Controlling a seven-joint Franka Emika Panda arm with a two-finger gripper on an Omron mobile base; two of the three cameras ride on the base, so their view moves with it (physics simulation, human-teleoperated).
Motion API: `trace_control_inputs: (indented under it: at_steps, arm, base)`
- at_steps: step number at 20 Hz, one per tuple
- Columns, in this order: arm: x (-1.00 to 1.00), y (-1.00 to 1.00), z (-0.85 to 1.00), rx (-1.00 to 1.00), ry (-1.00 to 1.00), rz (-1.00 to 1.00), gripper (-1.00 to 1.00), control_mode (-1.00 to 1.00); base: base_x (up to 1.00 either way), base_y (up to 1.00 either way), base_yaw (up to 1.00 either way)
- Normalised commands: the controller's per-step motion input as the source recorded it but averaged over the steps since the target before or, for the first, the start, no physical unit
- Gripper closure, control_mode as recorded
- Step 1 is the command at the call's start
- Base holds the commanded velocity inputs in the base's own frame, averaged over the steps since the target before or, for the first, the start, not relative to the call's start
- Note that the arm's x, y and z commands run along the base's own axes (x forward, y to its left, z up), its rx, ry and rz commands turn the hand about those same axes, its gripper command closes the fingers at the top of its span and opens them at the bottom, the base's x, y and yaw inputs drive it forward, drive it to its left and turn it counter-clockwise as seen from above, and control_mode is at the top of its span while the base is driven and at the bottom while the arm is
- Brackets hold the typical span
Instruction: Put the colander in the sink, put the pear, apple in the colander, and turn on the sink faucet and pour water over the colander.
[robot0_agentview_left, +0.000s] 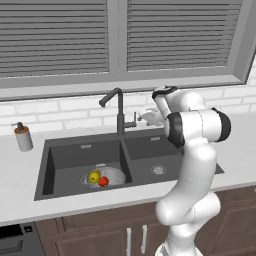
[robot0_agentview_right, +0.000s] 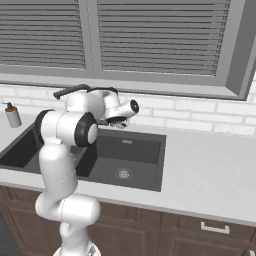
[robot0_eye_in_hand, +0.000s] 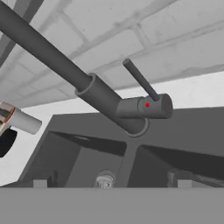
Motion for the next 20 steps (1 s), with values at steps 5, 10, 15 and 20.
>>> trace_control_inputs:
  at_steps: [5,10,15,20]
  arm:
    - [0.38,0.01,-0.10,0.03,0.00,0.00,-1.00,-1.00]
    - [0.28,0.01,-0.15,0.01,-0.01,0.00,-1.00,-1.00]
    - [0.08,0.15,-0.13,0.01,-0.02,0.00,-1.00,-1.00]
    - [0.06,0.25,-0.09,0.01,-0.02,0.00,-1.00,-1.00]
  base:
    - [0.00,0.00,0.00]
    - [0.00,0.00,0.00]
    - [0.00,0.00,0.00]
    - [0.00,0.00,0.00]
